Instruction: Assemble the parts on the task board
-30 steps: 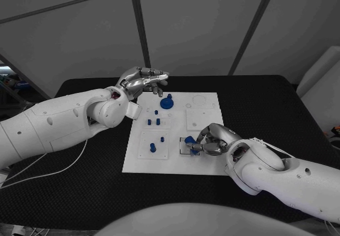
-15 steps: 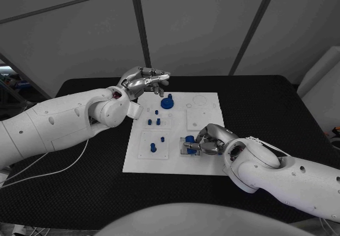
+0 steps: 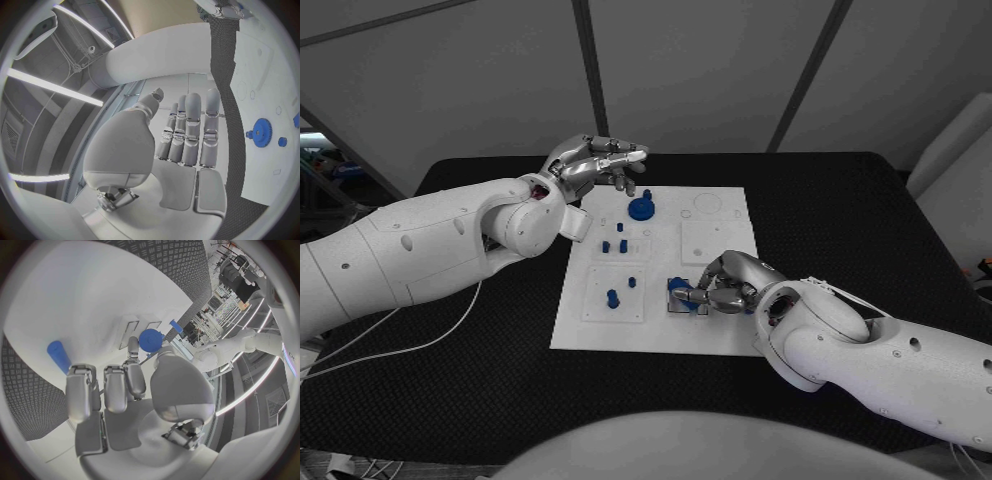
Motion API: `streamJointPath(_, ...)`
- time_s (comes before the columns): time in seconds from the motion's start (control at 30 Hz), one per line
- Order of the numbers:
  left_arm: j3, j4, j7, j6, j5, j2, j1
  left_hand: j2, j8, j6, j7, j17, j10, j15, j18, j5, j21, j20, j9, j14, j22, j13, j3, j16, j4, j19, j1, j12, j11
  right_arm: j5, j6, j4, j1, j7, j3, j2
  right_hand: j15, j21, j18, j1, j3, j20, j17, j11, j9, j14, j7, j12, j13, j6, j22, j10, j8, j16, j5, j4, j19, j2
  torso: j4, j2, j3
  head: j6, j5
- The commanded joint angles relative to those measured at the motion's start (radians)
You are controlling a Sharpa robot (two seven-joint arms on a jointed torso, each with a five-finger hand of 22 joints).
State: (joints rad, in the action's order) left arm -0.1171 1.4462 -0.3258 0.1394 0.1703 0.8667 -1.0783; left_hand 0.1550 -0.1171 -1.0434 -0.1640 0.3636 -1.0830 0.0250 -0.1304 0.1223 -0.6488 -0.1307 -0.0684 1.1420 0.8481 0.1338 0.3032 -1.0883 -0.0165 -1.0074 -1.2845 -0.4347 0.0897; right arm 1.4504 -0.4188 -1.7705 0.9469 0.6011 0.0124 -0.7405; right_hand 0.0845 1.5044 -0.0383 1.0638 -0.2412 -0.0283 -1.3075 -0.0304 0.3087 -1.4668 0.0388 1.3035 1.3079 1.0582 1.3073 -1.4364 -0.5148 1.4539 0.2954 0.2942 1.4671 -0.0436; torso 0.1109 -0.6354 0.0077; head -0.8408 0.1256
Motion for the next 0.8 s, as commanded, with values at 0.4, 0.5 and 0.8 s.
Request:
streamJointPath(0.4,0.000,-0.003,0.004,-0.014,-0.002,-0.002,-0.002,-0.009,-0.005,0.006,0.002,-0.001,0.009,-0.002,-0.052,-0.002,0.004,0.000,0.001,-0.006,-0.002,0.001,-0.007,-0.006,-0.003,-0.008,-0.006,-0.006,0.002,0.008,-0.033,-0.011,0.001,-0.009,0.000,0.002,0.006,-0.001,0.009,-0.071,0.056,0.005,-0.051,-0.001,0.008,-0.061,0.000,-0.008,0.009,-0.017,0.161,0.001,-0.015,-0.005,-0.050,0.003,0.031,-0.050,0.0000,0.000,0.0004,-0.001,0.001)
streamJointPath(0.5,0.000,-0.003,0.005,-0.014,-0.002,-0.002,-0.002,-0.009,-0.005,0.006,0.002,-0.001,0.009,-0.002,-0.052,-0.002,0.004,0.000,0.001,-0.006,-0.002,0.001,-0.007,-0.006,-0.003,-0.008,-0.006,-0.006,0.002,0.008,-0.039,-0.015,0.001,-0.015,0.000,0.000,0.006,-0.001,0.009,-0.078,0.059,0.005,-0.052,-0.001,0.009,-0.061,0.000,-0.008,0.010,-0.017,0.161,0.000,-0.016,-0.004,-0.054,0.003,0.031,-0.050,0.0002,0.000,0.0006,0.000,0.001)
streamJointPath(0.8,0.000,-0.004,0.006,-0.014,-0.002,-0.002,-0.002,-0.009,-0.005,0.006,0.002,-0.001,0.009,-0.002,-0.052,-0.002,0.004,0.000,0.001,-0.006,-0.002,0.001,-0.007,-0.006,-0.003,-0.008,-0.006,-0.006,0.002,0.008,-0.038,-0.039,0.001,-0.032,0.000,-0.011,0.007,0.001,0.010,-0.083,0.075,0.005,-0.055,-0.001,0.011,-0.062,-0.001,-0.005,0.014,-0.017,0.164,-0.002,-0.019,-0.003,-0.044,0.001,0.033,-0.035,0.0017,0.000,0.0006,-0.002,0.001)
